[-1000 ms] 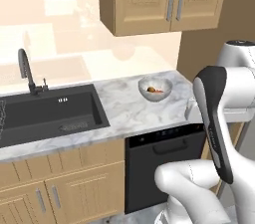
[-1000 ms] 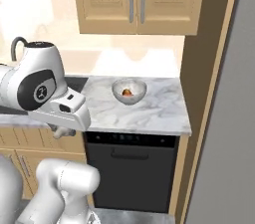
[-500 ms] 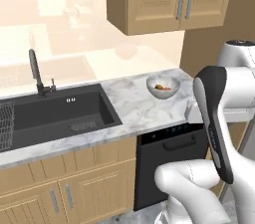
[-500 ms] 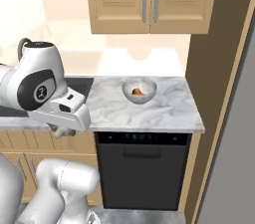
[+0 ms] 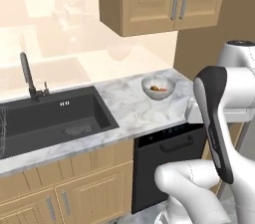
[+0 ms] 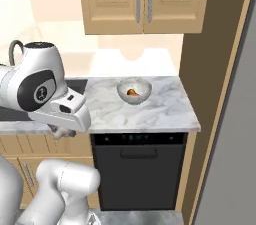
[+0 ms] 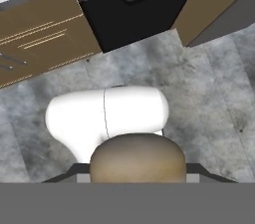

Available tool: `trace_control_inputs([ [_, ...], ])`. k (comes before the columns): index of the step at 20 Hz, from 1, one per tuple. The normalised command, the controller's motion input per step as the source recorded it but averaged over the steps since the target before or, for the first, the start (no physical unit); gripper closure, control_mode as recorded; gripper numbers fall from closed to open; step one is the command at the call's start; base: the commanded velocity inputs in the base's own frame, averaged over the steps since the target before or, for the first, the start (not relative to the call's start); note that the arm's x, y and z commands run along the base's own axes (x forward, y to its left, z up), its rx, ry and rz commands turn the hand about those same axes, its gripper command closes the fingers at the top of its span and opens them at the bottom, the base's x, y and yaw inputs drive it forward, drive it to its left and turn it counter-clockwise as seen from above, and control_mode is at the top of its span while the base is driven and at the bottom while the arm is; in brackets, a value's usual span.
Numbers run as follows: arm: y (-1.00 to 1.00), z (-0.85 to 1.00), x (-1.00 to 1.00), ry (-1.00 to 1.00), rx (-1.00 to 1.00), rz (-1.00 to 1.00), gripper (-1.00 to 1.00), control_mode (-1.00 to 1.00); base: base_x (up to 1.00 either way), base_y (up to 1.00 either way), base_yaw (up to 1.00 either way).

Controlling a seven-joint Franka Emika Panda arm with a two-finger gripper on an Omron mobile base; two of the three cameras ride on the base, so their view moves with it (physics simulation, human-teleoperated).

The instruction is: Take the mango, mushroom, and squash from the freezer and place them in the bowl on the counter.

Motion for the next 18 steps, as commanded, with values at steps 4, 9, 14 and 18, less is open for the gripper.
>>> trace_control_inputs([
  [4, 0.00, 0.00, 0.00, 0.00, 0.00, 0.00, 1.00, 1.00, 0.37, 0.16, -0.13],
  [9, 0.00, 0.00, 0.00, 0.00, 0.00, 0.00, 1.00, 1.00, 0.39, 0.26, -0.14],
  [14, 0.00, 0.00, 0.00, 0.00, 0.00, 0.00, 1.00, 1.00, 0.35, 0.27, -0.14],
  [18, 0.00, 0.00, 0.00, 0.00, 0.00, 0.00, 1.00, 1.00, 0.28, 0.22, -0.13],
])
